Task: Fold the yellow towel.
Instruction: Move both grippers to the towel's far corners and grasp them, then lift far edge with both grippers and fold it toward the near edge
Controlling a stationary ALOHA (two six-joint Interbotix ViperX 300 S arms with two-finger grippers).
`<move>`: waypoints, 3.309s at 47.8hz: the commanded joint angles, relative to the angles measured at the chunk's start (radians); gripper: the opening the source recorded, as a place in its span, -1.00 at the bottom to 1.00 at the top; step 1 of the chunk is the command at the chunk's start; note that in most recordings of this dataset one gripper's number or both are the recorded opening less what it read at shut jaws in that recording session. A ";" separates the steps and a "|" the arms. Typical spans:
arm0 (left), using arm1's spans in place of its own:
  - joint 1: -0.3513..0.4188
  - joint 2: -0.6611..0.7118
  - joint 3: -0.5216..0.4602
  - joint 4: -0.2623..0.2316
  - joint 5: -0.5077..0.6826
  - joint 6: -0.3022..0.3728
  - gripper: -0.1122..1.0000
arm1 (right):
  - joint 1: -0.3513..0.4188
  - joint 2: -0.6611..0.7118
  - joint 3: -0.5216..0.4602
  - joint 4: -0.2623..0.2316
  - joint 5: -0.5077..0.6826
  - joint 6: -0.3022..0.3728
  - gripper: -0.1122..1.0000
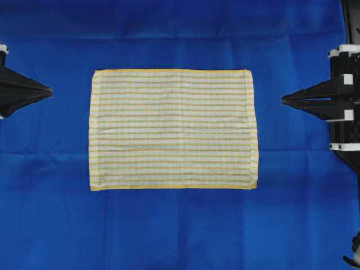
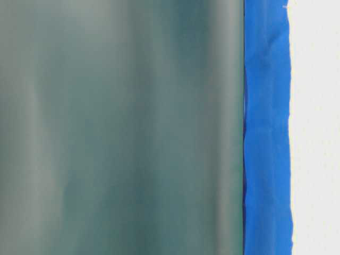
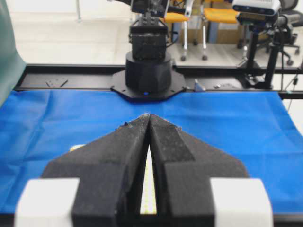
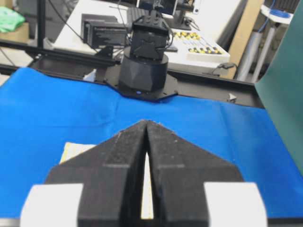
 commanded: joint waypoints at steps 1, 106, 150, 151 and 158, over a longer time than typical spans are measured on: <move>0.014 0.014 -0.014 -0.031 0.017 0.017 -0.80 | -0.018 0.009 -0.029 0.006 0.000 0.009 -0.80; 0.430 1.121 -0.034 -0.049 -0.354 -0.026 -0.74 | -0.437 0.966 -0.046 0.262 -0.178 0.014 -0.71; 0.379 0.782 -0.008 -0.048 -0.150 -0.034 -0.74 | -0.428 0.723 -0.025 0.276 -0.040 0.014 -0.71; 0.377 0.779 -0.006 -0.048 -0.150 -0.034 -0.74 | -0.426 0.723 -0.025 0.278 -0.040 0.014 -0.71; 0.348 0.762 -0.006 -0.048 -0.149 -0.035 -0.74 | -0.405 0.719 -0.023 0.288 -0.038 0.014 -0.71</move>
